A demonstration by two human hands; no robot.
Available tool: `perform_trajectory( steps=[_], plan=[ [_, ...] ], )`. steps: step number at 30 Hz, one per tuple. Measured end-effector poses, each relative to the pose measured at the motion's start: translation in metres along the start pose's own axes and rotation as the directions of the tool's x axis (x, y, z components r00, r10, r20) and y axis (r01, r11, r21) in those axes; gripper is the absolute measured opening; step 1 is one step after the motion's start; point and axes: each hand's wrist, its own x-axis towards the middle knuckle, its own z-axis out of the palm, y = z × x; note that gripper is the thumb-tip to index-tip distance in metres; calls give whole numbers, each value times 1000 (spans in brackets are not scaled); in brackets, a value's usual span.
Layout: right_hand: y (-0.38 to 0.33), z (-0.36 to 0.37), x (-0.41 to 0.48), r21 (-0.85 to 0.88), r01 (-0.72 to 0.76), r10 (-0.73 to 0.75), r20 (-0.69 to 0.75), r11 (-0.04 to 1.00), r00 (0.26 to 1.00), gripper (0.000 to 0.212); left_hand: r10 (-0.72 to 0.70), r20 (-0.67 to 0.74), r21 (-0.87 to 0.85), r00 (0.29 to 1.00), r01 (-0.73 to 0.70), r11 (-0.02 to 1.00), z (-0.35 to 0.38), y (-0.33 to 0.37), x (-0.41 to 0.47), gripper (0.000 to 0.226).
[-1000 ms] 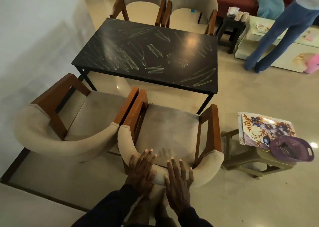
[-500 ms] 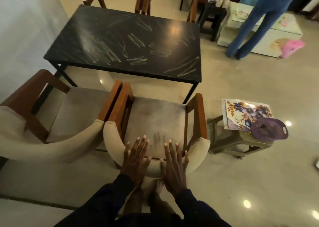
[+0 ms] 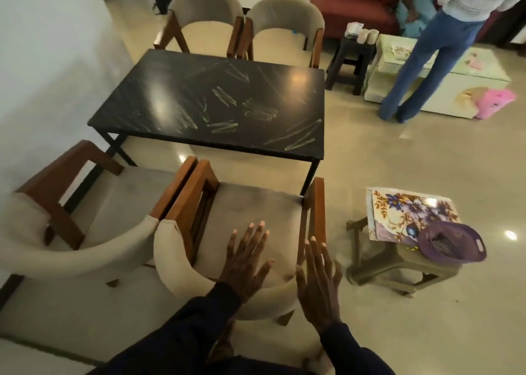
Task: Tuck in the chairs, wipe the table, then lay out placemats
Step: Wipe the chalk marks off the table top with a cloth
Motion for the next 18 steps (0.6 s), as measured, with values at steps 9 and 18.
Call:
perform_trajectory(
  steps=[9,18],
  plan=[
    [158,-82,13,85,16,-13,-33,996,999,66,-27,1,119,1000,27,993,72,149,58,73],
    [315,-150,24,4,-142,142,-32,990,989,66,106,-17,27,994,-105,994,117,273,161,69]
  ],
)
